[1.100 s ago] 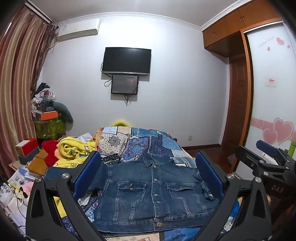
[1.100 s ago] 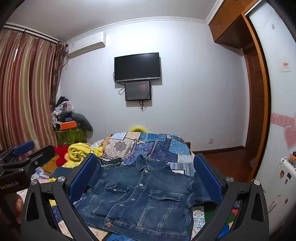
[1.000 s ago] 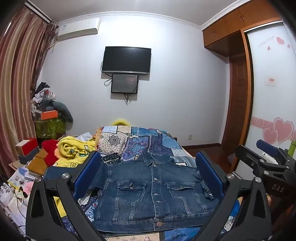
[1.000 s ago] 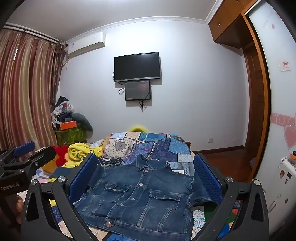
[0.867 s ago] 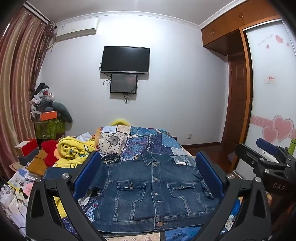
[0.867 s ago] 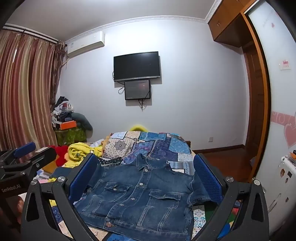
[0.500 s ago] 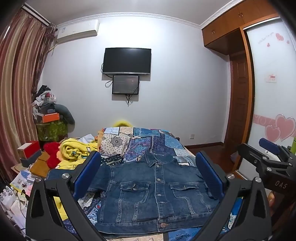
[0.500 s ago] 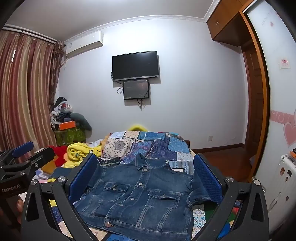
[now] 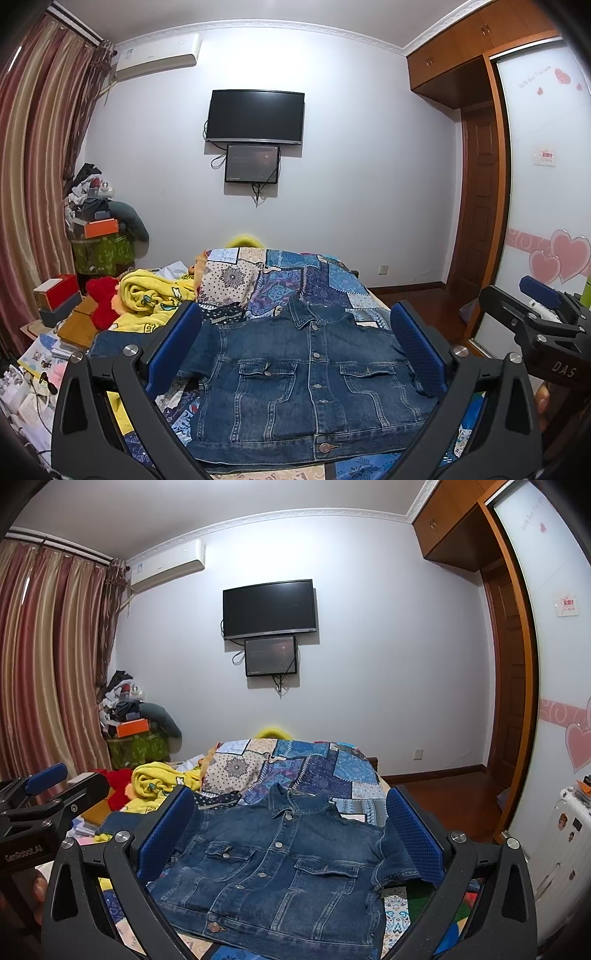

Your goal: Fold large clothes

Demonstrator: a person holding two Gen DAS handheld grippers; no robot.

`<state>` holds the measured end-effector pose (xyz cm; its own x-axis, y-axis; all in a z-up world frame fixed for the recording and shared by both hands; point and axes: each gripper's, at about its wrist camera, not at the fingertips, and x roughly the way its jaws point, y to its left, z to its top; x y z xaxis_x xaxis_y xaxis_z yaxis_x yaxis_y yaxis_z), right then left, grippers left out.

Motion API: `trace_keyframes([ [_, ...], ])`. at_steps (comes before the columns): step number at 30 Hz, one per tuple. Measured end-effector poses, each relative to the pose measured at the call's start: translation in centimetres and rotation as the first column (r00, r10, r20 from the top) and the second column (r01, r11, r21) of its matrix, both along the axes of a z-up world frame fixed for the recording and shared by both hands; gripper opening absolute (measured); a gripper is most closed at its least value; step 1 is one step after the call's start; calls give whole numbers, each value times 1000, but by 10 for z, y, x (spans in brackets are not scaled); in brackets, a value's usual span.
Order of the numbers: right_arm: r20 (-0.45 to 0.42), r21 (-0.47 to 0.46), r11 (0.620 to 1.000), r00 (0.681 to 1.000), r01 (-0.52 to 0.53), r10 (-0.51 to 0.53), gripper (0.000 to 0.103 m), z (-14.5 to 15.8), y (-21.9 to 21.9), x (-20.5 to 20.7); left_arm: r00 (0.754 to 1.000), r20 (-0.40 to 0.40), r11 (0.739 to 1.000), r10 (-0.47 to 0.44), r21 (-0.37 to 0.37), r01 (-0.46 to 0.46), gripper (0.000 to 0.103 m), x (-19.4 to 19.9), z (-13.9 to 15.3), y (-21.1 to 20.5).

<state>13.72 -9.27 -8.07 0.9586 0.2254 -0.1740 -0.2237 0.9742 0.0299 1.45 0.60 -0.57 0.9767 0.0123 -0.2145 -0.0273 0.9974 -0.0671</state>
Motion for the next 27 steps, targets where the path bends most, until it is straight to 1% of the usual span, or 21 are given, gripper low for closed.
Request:
trace_keyframes([
  [9, -7, -2, 1000, 1000, -3, 3, 103, 0, 1, 1, 1000, -7, 1000, 7, -9, -7, 103, 1, -4, 2],
  [27, -12, 0, 1000, 1000, 2, -2, 103, 2, 0, 1, 1000, -8, 1000, -12, -12, 12, 103, 1, -3, 1],
])
